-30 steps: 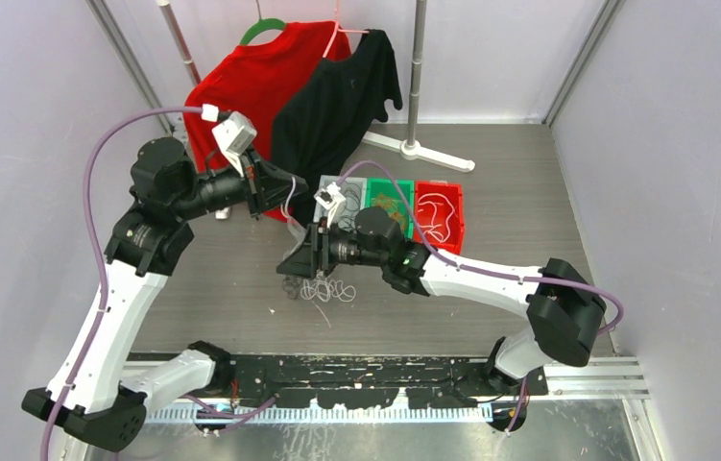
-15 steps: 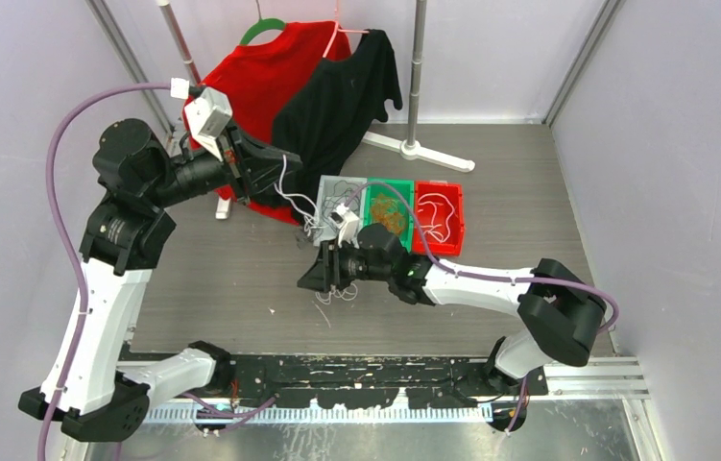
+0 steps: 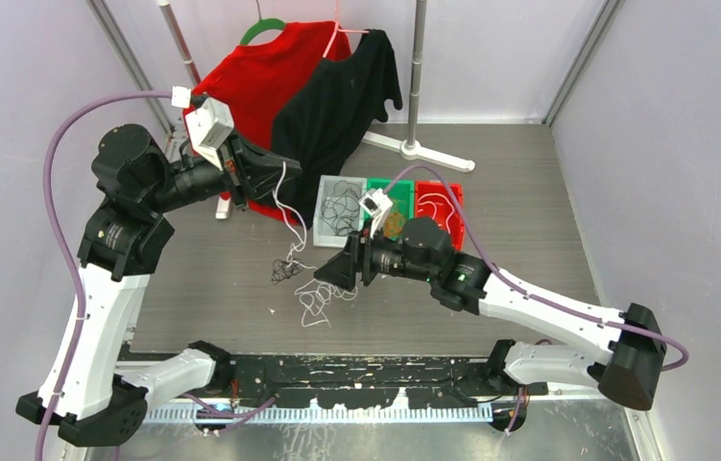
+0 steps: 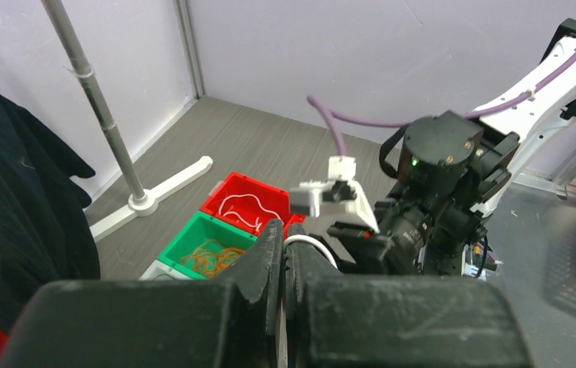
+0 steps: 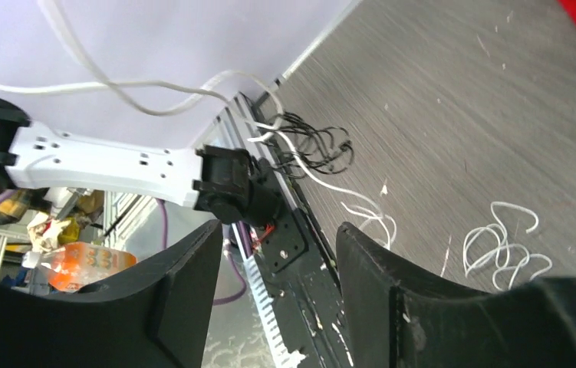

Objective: Untangle the cables
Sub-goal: Untie the cable.

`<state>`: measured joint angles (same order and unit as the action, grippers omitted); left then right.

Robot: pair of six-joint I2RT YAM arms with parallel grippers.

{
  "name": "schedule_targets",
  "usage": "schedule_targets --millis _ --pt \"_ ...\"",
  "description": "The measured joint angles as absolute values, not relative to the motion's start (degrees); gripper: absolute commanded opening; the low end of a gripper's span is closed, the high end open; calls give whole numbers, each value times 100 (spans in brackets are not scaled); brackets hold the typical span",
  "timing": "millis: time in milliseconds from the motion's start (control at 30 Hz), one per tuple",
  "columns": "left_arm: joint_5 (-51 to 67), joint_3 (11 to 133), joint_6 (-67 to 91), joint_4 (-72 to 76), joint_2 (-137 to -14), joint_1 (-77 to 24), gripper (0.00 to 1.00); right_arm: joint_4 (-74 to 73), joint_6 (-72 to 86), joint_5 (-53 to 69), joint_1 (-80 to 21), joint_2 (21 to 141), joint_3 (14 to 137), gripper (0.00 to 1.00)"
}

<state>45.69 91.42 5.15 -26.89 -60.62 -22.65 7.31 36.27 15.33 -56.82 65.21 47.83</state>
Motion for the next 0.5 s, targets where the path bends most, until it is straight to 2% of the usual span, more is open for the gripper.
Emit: schedule_targets --millis 200,500 --pt "4674 9135 440 -2694 -6051 -2327 0 432 3114 1402 -5682 6261 5179 67" --pt "4950 9135 438 -2711 -6049 -2394 0 27 2449 985 -5489 6375 6069 67"
